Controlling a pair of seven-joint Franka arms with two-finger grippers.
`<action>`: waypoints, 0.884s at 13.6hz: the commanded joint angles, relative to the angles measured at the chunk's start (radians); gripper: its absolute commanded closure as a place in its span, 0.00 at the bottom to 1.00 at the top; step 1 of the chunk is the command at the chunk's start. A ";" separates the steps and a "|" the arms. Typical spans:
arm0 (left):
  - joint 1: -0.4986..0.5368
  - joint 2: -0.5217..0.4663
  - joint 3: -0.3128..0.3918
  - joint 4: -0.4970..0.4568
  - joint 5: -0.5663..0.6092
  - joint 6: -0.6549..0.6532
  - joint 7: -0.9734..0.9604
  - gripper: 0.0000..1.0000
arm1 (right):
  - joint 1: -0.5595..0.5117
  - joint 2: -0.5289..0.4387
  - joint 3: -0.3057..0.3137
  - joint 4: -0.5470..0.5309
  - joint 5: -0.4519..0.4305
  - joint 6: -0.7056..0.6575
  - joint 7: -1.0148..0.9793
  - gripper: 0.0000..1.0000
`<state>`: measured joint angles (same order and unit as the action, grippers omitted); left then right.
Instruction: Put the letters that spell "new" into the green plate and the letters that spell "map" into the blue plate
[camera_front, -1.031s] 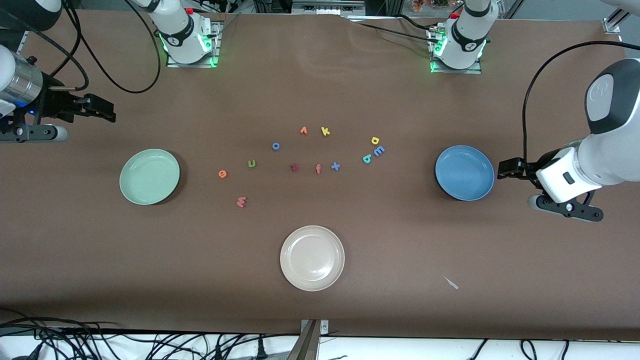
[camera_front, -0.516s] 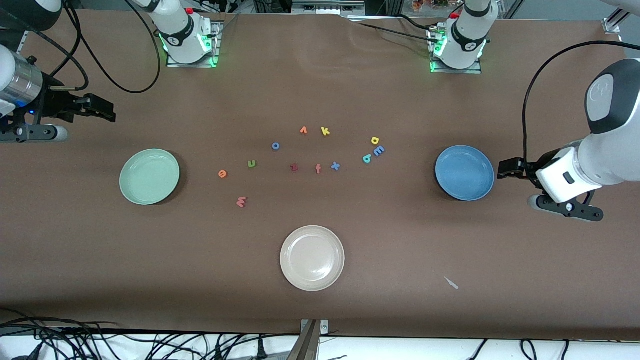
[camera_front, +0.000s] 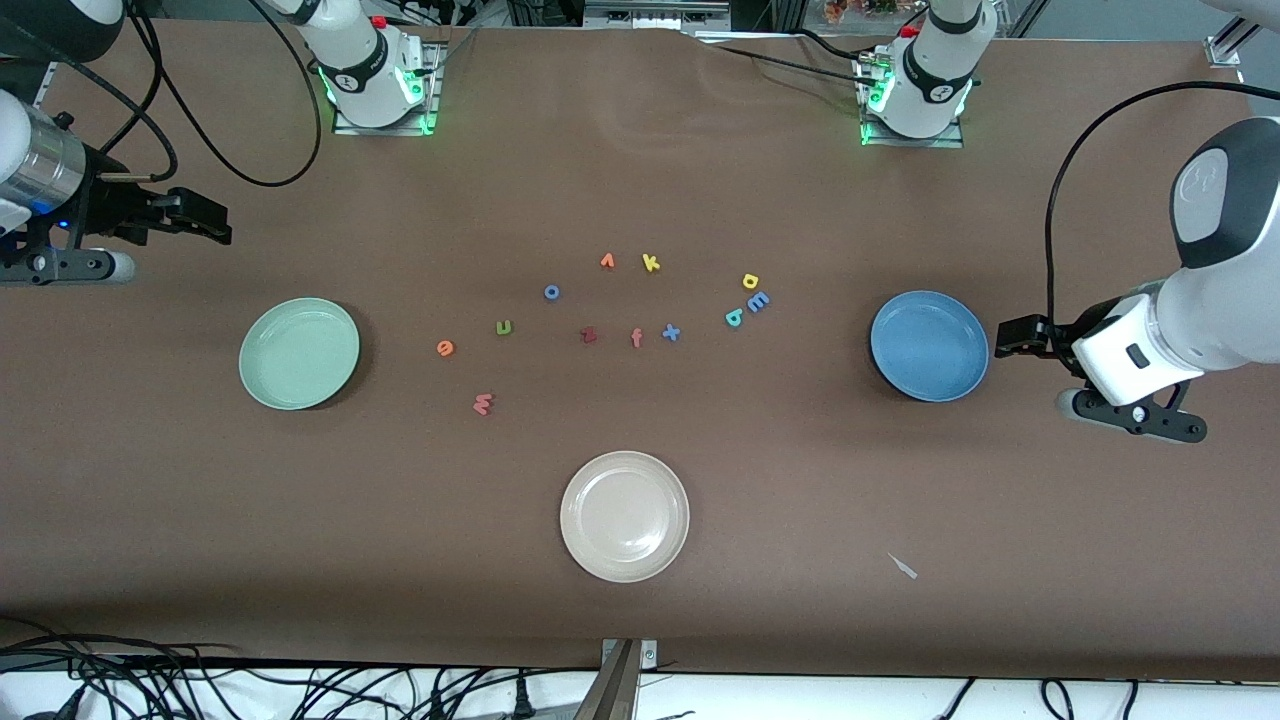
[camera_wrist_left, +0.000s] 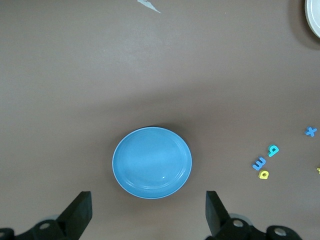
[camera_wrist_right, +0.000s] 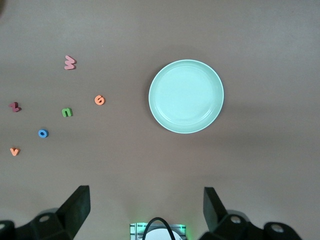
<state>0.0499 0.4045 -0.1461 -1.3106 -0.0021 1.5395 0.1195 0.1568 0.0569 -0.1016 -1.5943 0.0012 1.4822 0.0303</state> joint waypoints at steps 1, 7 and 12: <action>0.001 -0.012 -0.006 -0.004 0.019 -0.012 -0.006 0.00 | -0.005 0.003 0.005 0.014 -0.003 -0.014 -0.003 0.00; -0.067 -0.010 -0.045 -0.071 -0.007 -0.093 -0.110 0.00 | -0.005 0.027 0.005 0.008 -0.003 -0.011 -0.012 0.00; -0.074 -0.010 -0.174 -0.183 -0.081 -0.059 -0.283 0.02 | 0.007 0.076 0.017 0.007 0.006 0.038 -0.007 0.00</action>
<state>-0.0261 0.4119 -0.2937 -1.4376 -0.0455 1.4537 -0.1118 0.1618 0.1141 -0.0918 -1.5957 0.0022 1.4986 0.0277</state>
